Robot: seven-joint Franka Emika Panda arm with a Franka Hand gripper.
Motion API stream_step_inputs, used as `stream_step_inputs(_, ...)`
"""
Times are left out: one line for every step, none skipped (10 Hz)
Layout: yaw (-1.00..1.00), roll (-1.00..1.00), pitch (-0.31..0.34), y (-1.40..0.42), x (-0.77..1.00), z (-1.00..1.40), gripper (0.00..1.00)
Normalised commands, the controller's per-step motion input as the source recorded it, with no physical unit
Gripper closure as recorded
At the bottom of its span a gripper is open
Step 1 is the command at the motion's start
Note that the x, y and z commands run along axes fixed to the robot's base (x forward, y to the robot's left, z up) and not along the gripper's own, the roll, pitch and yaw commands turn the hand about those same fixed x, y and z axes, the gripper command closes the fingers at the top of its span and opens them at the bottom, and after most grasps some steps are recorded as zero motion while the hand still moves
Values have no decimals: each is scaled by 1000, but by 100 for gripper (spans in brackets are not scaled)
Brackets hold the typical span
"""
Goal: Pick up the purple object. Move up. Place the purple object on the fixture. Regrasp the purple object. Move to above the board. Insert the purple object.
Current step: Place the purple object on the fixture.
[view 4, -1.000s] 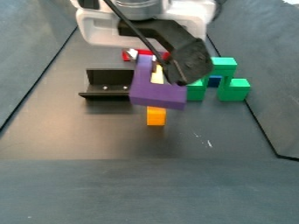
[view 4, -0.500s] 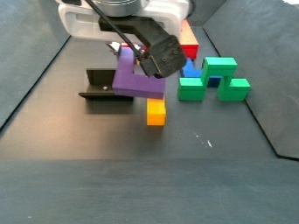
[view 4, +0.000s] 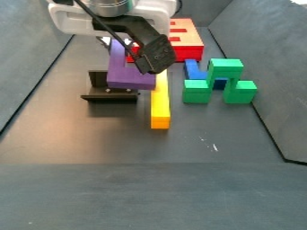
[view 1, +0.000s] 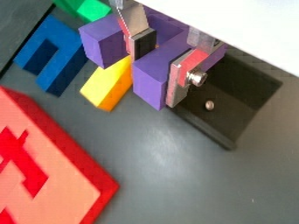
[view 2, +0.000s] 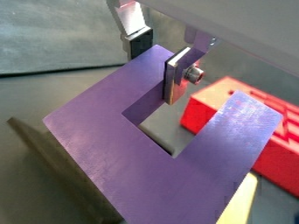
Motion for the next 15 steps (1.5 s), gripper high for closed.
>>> stream_step_inputs(0, -526, 180, 0, 991, 186, 100)
stream_step_inputs(-31, -486, 237, 77, 963, 231, 100)
stream_step_inputs(0, -509, 237, 129, 937, 220, 100)
stream_step_inputs(-43, -517, 240, 80, 937, 131, 100)
stream_step_inputs(-106, -529, 117, 26, 983, 0, 100)
stream_step_inputs(-51, -523, 97, 74, 969, -117, 100)
stream_step_inputs(-37, -314, 17, 0, 806, -331, 100)
stream_step_inputs(-97, -246, 9, 57, 697, -334, 100)
stream_step_inputs(-54, -203, 0, 86, 589, -274, 100)
stream_step_inputs(0, -151, -14, 20, 526, -180, 100)
stream_step_inputs(-6, -60, 0, 0, 469, -146, 100)
stream_step_inputs(-11, -23, 14, 0, 437, -160, 100)
stream_step_inputs(-6, -34, 0, 0, 426, -186, 100)
stream_step_inputs(-11, -6, 0, 0, 354, -200, 100)
stream_step_inputs(-14, 0, 0, -6, 223, -180, 100)
